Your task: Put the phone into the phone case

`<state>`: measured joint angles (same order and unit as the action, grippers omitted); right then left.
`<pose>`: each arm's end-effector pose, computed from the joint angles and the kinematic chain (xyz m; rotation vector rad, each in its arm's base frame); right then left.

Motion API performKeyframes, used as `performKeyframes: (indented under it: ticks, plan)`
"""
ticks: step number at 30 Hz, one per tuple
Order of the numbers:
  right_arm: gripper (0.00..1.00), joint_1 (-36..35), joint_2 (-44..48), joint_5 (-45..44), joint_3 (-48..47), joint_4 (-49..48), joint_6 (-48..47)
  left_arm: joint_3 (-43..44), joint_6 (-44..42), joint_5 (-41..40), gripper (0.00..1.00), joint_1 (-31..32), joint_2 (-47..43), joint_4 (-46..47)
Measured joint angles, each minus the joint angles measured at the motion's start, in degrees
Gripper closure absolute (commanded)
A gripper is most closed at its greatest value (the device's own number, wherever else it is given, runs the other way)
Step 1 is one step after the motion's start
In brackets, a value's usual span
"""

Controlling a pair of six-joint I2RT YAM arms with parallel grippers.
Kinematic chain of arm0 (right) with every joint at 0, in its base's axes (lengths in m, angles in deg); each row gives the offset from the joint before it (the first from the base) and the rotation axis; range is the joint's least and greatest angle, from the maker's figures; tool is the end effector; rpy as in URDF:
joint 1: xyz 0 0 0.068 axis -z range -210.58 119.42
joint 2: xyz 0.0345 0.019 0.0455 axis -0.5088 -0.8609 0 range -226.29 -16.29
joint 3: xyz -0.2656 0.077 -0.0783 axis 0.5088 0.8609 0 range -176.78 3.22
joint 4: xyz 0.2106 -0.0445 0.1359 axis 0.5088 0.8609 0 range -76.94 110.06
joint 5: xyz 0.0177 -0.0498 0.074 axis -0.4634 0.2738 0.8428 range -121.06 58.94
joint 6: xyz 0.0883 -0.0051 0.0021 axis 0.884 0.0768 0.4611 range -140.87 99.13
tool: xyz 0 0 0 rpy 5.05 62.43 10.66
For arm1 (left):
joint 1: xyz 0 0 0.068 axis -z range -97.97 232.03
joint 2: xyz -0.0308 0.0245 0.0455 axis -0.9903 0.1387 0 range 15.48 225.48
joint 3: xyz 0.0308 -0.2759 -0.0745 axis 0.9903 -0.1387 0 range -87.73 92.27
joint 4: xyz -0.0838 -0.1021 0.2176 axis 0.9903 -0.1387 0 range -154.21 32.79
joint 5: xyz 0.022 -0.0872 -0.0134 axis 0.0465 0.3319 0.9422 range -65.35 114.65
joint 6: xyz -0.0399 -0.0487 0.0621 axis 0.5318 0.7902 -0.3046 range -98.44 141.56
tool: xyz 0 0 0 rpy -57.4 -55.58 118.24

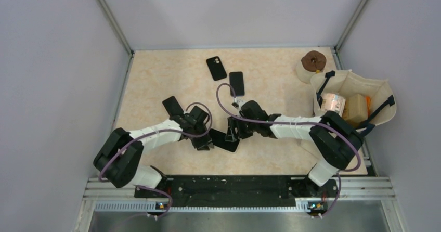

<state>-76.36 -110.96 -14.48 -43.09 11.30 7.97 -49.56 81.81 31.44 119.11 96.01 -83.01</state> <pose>0.2267 0.2651 0.1453 -0.5232 2.5071 0.9129 0.1912 -0.1561 0.1319 -0.5555 2.8767 -0.5391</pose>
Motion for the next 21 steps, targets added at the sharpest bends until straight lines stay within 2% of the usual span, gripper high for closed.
performKeyframes:
  ticks: [6,11,21]
  plan:
    - [0.39,-4.4,6.7,-3.0,6.4,0.0,4.4,3.7,-3.6,2.2,0.69,-3.4,3.9,-2.2]
    - [0.46,-5.9,10.8,-7.5,7.4,4.6,7.1,7.8,-6.8,1.2,0.70,-5.6,7.8,-1.6]
    - [0.73,-6.0,10.9,-14.3,6.7,11.1,8.8,8.2,-7.9,-0.1,0.71,-3.8,8.2,0.7]
